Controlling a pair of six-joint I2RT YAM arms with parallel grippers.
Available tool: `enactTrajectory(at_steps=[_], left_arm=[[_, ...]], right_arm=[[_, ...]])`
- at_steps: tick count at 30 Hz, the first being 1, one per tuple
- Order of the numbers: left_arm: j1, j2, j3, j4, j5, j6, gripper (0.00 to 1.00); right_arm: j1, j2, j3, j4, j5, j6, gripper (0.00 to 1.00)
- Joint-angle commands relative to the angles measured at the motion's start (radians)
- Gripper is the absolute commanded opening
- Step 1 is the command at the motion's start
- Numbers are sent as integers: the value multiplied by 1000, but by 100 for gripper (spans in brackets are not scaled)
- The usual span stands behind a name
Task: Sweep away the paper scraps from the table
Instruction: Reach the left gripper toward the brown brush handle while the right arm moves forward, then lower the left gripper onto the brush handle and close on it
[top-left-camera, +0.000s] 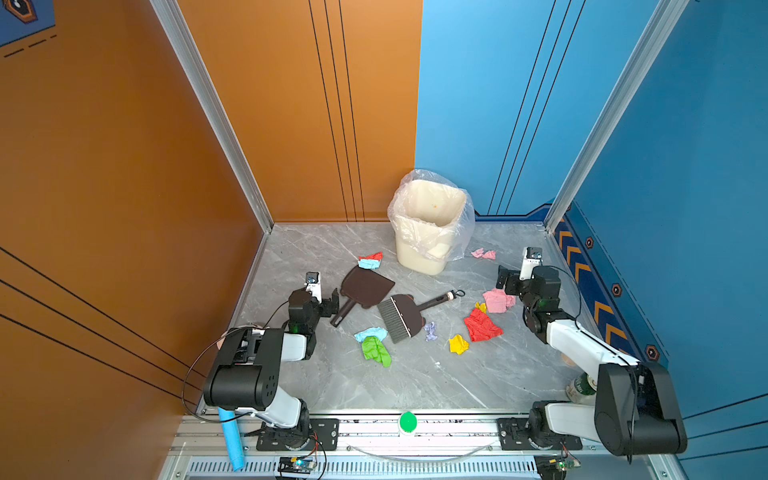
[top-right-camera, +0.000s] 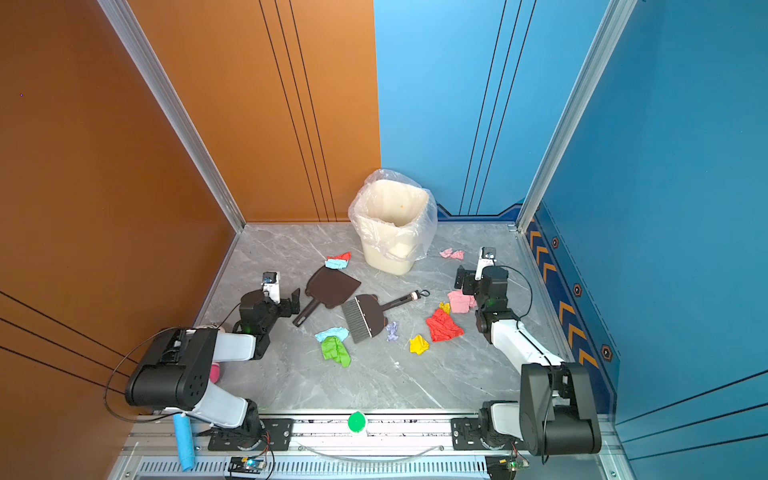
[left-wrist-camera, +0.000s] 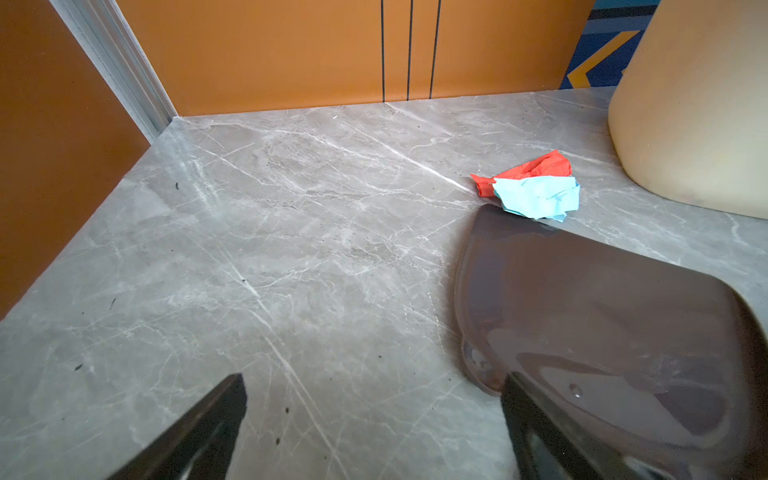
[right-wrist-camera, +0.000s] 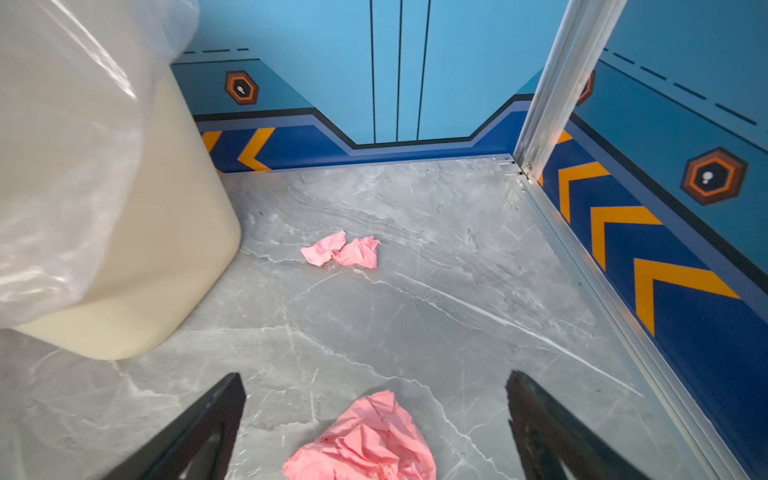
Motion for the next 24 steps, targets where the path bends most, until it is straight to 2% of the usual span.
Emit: enactTrajectory(at_steps=[1,5,11,18,24], left_arm=[[-10,-83,15,-68,63,40,98],[-86,-192,55,-231,55,127,98],[-253,-241,184,-415,40,225,98],[-445,-114,430,-694,35,376,98],[-568,46,653,-946,-54,493,97]], right_arm=[[10,-12,68,-293,-105,17,100],[20,-13,137,-454,-214,10,100],[57,-13,189,-576,-270,22,100],[70,4,250,-692,-308,51,100],[68,29,275,-770,-314,50,100]])
